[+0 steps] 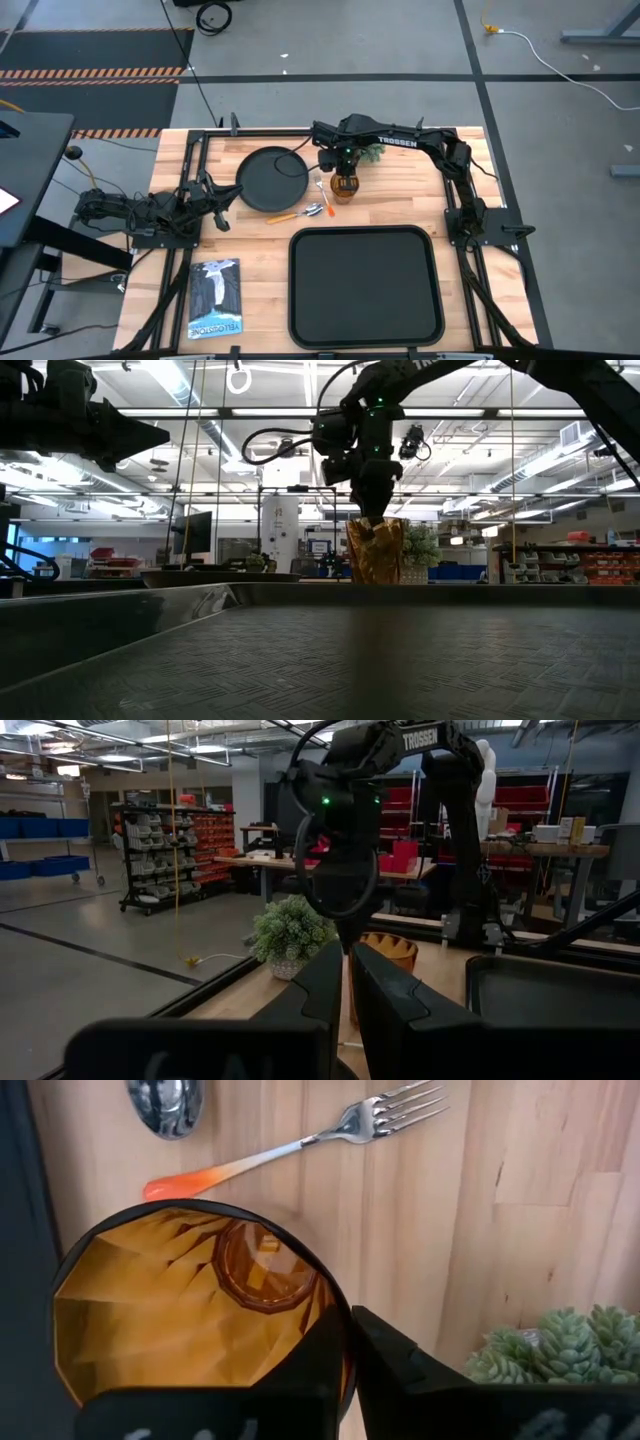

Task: Pick and place plate/cup/fork/spoon on tray
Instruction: Put the orange glass on the top right of the black tray

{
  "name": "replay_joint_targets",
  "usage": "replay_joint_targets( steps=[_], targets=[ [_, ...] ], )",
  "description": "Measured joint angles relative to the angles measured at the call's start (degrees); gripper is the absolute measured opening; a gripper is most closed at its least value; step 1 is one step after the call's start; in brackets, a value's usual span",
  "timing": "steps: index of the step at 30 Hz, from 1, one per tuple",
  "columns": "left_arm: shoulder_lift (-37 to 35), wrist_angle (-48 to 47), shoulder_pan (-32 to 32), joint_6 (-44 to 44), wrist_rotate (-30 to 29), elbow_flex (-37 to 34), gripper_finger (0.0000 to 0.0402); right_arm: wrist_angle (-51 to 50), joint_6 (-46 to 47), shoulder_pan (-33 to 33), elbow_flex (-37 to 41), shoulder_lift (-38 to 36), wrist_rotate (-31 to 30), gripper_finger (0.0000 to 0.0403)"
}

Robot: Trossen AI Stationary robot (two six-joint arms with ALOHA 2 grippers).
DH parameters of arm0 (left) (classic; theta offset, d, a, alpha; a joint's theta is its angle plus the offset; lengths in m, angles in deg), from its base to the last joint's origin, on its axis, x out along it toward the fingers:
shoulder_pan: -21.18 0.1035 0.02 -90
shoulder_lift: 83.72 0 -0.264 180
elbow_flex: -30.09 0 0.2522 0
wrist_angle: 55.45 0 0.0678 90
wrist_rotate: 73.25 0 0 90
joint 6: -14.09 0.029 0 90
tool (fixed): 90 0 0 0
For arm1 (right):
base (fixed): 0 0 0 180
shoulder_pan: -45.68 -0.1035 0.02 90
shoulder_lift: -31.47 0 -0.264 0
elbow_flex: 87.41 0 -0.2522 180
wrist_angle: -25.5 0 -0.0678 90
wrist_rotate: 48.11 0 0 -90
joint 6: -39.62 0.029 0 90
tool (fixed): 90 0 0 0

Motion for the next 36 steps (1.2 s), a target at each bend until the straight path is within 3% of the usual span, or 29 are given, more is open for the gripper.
replay_joint_targets(
  steps=[13, 23, 28, 36],
  targets=[
    [0.0, 0.0, 0.0, 0.0, 0.0, 0.0, 0.0036, -5.6, 1.6, 0.0, -2.2, -0.1, 0.6, 0.0021],
    [0.0, 0.1, 0.0, 0.1, 0.0, 0.0, 0.0036, -7.3, 6.6, -2.9, -2.1, -4.9, 2.2, 0.0015],
    [0.0, 0.0, 0.0, 0.1, 0.0, 0.0, 0.0036, -6.4, 10.5, -5.5, 3.0, -9.3, 2.0, 0.0015],
    [0.0, 0.1, 0.0, 0.1, 0.0, 0.0, 0.0036, -1.6, 19.8, -9.6, 17.5, -20.5, 0.7, 0.0014]
  ],
)
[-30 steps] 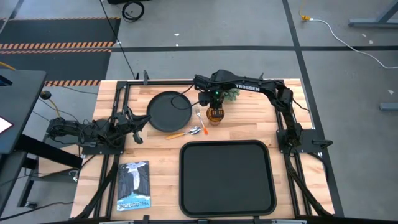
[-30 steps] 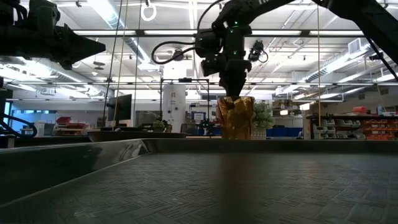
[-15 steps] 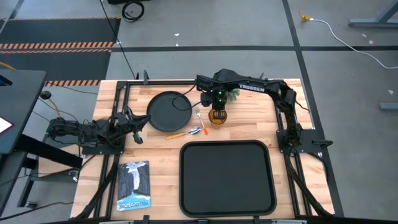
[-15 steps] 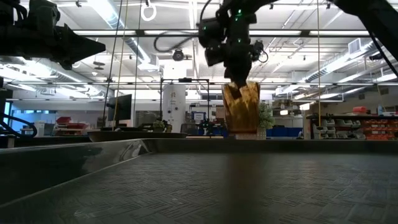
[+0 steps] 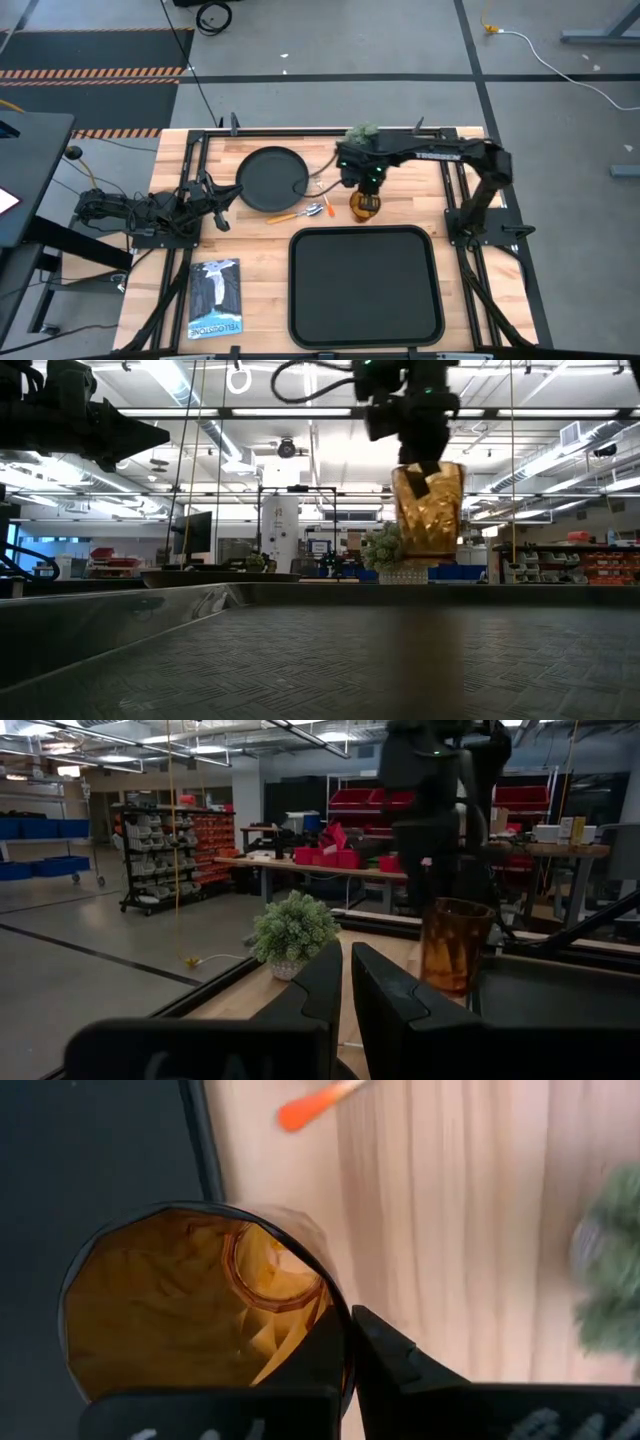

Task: Pick and place plate/cup/fork/spoon on tray
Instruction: Put the orange glass on the top right of the black tray

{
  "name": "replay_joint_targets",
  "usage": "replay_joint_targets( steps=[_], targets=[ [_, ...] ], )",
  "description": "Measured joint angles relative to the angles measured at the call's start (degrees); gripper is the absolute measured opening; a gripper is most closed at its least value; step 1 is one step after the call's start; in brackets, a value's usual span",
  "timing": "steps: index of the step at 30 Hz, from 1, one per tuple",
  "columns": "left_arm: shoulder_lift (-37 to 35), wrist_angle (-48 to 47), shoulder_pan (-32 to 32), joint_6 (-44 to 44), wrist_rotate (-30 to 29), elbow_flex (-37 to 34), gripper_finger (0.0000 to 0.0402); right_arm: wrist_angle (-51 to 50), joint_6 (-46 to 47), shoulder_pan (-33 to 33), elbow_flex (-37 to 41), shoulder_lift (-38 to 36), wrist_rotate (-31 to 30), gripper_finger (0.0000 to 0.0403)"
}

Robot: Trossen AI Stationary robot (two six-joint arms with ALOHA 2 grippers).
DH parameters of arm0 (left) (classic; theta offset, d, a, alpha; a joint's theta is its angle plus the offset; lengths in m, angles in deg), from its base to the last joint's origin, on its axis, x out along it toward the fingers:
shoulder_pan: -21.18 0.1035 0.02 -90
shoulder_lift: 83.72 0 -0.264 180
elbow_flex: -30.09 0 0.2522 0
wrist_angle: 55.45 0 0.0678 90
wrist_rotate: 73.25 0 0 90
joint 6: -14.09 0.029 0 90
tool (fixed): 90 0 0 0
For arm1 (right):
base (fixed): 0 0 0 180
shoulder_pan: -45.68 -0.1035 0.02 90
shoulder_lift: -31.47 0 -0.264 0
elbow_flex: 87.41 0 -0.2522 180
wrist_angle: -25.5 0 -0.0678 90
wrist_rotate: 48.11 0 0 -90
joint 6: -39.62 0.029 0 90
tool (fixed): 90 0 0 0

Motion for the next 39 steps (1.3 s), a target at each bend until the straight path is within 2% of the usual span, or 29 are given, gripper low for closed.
replay_joint_targets(
  steps=[8, 23, 29, 39],
  targets=[
    [0.0, 0.8, 0.0, 1.9, 0.0, 0.0, 0.0036, 1.3, 16.8, -5.0, 12.9, -11.7, -2.5, 0.0014],
    [0.0, 0.5, 0.0, 2.9, -0.1, 0.0, 0.0036, 3.8, 50.1, -19.8, 32.8, -29.6, -1.4, 0.0015],
    [0.0, 0.5, 0.0, 3.0, -0.2, 0.0, 0.0036, 3.9, 56.7, -23.5, 36.6, -33.0, -1.3, 0.0016],
    [0.0, 0.4, 0.0, 3.0, -0.2, 0.0, 0.0036, 3.7, 61.1, -25.5, 43.0, -36.8, -1.6, 0.0016]
  ],
)
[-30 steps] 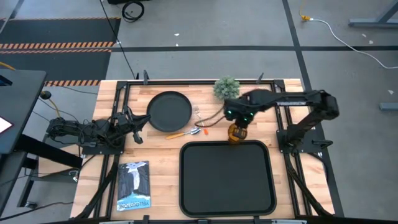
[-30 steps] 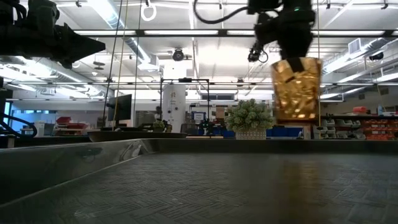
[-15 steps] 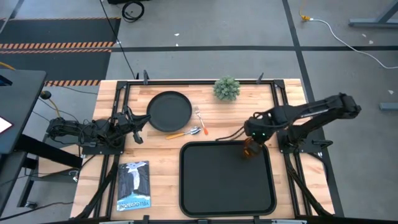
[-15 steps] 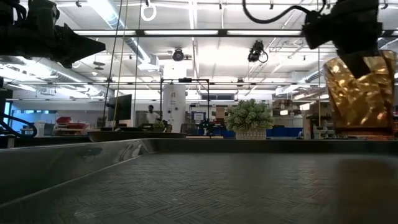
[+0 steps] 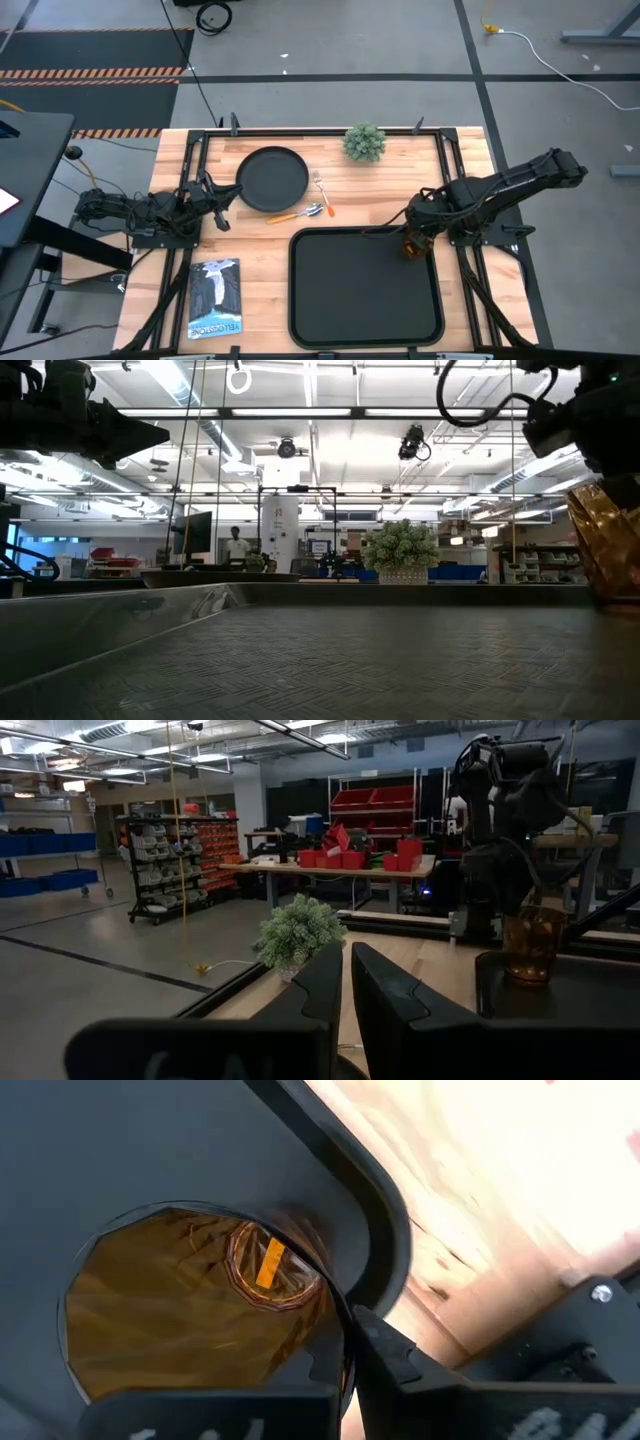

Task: Pick and place plate/cup/fork/spoon on tray
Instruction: Put the orange glass on the top right of the black tray

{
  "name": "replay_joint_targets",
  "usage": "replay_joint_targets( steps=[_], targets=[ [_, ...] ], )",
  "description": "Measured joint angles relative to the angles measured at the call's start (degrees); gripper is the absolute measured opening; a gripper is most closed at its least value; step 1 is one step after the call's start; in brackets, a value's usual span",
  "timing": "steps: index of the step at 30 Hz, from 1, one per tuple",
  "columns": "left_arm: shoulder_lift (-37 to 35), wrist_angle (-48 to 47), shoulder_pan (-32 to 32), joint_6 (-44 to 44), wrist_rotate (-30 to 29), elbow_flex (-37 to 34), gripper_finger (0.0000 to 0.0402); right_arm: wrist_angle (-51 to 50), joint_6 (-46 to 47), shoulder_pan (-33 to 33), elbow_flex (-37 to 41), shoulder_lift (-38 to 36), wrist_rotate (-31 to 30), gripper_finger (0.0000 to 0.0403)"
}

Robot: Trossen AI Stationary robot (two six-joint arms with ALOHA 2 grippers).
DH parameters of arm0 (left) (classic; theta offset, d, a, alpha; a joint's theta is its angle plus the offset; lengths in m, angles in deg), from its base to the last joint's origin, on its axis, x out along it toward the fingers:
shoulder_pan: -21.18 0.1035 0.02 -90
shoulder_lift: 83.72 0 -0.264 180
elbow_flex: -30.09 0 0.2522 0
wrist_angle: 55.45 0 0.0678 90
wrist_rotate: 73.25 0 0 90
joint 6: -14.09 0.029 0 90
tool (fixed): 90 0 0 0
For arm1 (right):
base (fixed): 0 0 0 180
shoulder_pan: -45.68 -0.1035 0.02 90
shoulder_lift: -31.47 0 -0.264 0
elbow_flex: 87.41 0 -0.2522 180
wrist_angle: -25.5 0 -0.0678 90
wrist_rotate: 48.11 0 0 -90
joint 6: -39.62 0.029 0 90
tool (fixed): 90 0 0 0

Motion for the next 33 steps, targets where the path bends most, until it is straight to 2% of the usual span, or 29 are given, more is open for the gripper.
replay_joint_targets(
  steps=[26, 33],
  targets=[
    [0.0, 0.0, 0.0, 0.0, 0.0, 0.0, 0.0036, 0.1, 1.3, 0.0, 1.6, -1.4, 0.2, 0.0029],
    [0.0, 0.0, 0.0, 0.0, 0.0, 0.0, 0.0036, -0.3, 1.3, 0.1, 1.6, -1.4, -2.0, 0.0028]
  ],
)
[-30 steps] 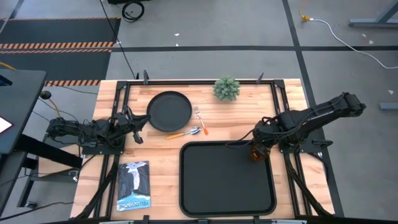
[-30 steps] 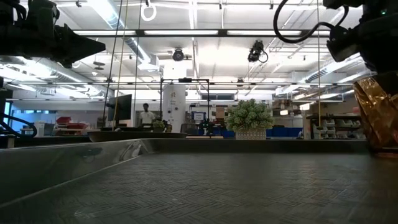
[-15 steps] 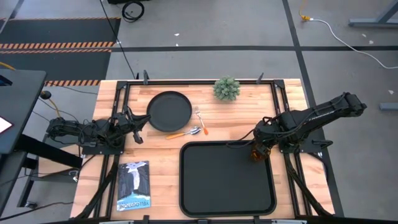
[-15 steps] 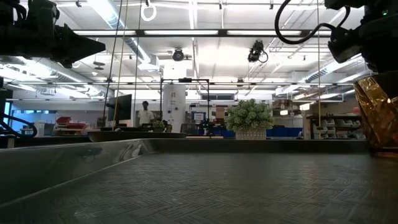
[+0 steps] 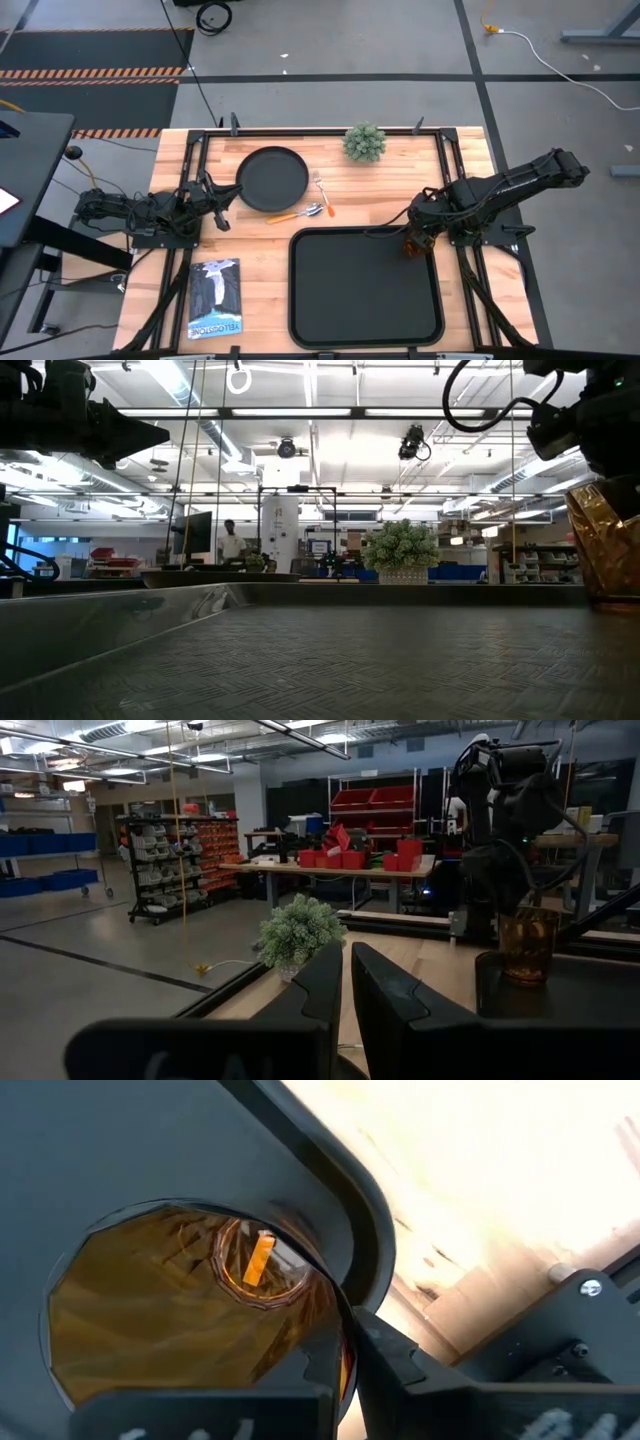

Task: Pick and place plate/cup/fork/spoon on tray
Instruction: Put the orange glass on the top right of the black tray

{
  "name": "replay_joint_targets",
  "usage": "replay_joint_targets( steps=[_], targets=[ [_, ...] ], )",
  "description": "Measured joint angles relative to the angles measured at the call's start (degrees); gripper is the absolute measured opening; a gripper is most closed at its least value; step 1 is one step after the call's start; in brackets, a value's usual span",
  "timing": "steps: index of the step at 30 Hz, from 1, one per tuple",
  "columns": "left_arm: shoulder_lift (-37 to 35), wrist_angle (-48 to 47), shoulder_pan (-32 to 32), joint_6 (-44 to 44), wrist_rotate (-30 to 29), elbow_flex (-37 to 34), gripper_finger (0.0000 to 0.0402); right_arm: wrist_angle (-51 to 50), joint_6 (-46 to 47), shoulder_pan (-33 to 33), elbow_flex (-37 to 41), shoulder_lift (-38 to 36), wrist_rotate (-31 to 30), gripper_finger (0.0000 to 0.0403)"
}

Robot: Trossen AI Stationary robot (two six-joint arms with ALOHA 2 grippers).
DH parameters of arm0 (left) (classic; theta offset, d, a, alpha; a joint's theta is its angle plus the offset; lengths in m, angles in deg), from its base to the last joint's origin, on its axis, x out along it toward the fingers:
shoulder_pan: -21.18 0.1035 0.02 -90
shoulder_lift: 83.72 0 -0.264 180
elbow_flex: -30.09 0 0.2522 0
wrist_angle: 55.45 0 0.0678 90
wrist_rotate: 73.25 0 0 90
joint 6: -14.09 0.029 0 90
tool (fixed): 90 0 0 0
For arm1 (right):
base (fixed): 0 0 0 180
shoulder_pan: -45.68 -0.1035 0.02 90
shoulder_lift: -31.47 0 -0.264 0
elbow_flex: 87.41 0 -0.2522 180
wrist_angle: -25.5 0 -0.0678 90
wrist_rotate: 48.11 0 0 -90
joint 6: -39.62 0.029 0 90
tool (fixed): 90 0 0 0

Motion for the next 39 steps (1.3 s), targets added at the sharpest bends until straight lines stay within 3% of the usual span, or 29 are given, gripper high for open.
replay_joint_targets(
  steps=[21, 32, 39],
  targets=[
    [0.0, 0.0, 0.0, 0.0, 0.0, 0.0, 0.0036, -3.2, -0.2, 0.5, -0.6, 0.1, -2.0, 0.0036],
    [0.0, 0.0, 0.0, 0.0, 0.0, 0.0, 0.0036, -2.9, 0.0, 0.7, -0.6, 0.1, -2.2, 0.0087],
    [0.0, 0.0, 0.0, 0.0, 0.0, 0.0, 0.0036, -2.9, -0.8, 3.5, -0.6, 0.1, 2.9, 0.011]
  ],
)
